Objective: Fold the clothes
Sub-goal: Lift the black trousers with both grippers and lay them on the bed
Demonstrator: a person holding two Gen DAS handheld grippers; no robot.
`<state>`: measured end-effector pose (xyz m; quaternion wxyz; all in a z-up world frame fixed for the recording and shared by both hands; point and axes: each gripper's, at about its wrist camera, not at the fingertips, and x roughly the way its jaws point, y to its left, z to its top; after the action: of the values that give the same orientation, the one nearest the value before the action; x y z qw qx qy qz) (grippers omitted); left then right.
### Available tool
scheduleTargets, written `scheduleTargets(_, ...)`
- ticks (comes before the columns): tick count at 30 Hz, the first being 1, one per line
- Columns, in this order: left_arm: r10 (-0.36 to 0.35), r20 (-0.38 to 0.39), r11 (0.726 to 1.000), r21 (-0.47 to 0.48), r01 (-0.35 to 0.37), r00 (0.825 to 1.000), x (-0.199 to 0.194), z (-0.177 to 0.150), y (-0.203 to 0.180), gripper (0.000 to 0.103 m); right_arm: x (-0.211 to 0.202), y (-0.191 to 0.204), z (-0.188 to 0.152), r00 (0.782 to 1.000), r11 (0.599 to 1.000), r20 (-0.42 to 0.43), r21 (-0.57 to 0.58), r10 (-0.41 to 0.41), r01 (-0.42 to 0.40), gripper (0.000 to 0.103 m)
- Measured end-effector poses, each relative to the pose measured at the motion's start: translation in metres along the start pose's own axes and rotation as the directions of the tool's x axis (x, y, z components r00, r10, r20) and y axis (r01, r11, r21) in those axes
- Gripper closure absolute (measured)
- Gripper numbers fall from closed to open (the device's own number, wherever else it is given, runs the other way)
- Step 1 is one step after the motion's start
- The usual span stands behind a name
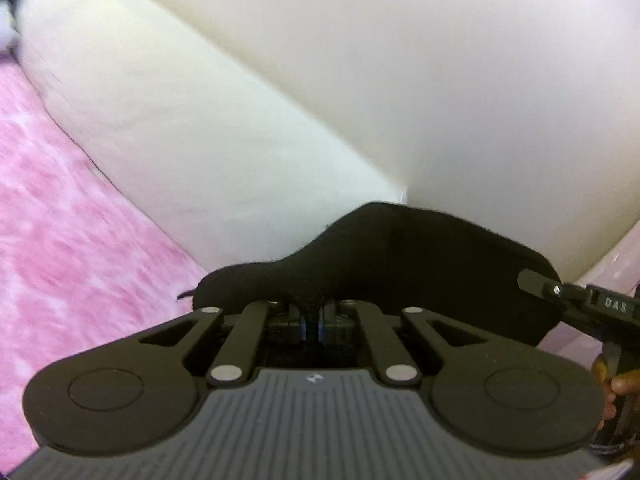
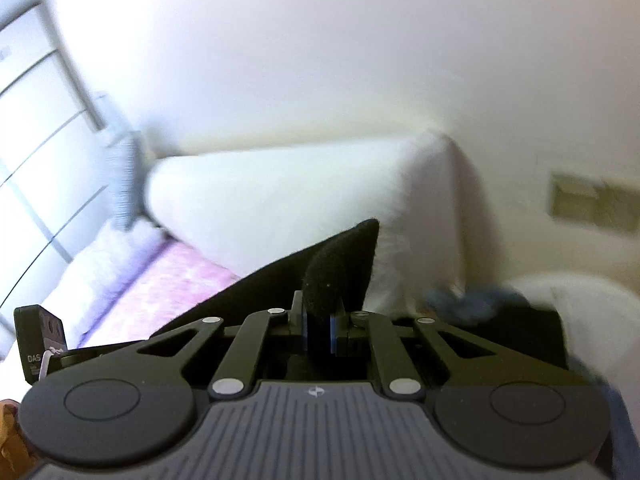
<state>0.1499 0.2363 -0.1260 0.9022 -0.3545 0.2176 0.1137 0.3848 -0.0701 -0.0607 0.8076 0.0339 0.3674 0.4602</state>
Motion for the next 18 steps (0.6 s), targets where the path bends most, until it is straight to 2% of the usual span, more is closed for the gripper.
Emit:
scheduleTargets(4, 0.031, 0.139, 0.999, -0.029, -0.027, 0.99, -0.09, 0.009, 0.011, 0.101, -0.012, 0.063, 0.02, 0.994, 0.993, 0.058, -0.078, 0.097, -0.092, 0.092)
scheduleTargets(7, 0.075, 0.269, 0.997, -0.055, -0.062, 0.96, -0.181, 0.008, 0.018, 0.101, -0.02, 0.116, 0.026, 0.98, 0.977, 0.082, -0.131, 0.182, -0.171, 0.092)
scheduleTargets(9, 0.109, 0.351, 0.994, -0.061, -0.093, 0.93, -0.244, 0.009, 0.02, 0.101, -0.028, 0.156, 0.024, 0.963, 0.958, 0.087, -0.158, 0.257, -0.241, 0.092)
scheduleTargets(11, 0.159, 0.424, 0.987, -0.063, -0.146, 0.892, -0.313, 0.005, 0.021, 0.101, -0.035, 0.197, 0.022, 0.938, 0.931, 0.087, -0.183, 0.334, -0.315, 0.092)
scheduleTargets(13, 0.227, 0.488, 0.973, -0.075, -0.218, 0.843, -0.386, 0.0, 0.02, 0.101, -0.04, 0.241, 0.016, 0.908, 0.898, 0.073, -0.203, 0.412, -0.391, 0.092)
scheduleTargets(15, 0.3, 0.539, 0.951, -0.098, -0.295, 0.787, -0.457, -0.009, 0.02, 0.101, -0.044, 0.285, 0.007, 0.871, 0.855, 0.044, -0.217, 0.49, -0.47, 0.092)
scheduleTargets(18, 0.427, 0.582, 0.892, -0.146, -0.427, 0.693, -0.551, -0.025, 0.019, 0.1, -0.048, 0.357, -0.017, 0.796, 0.772, -0.037, -0.219, 0.605, -0.597, 0.092)
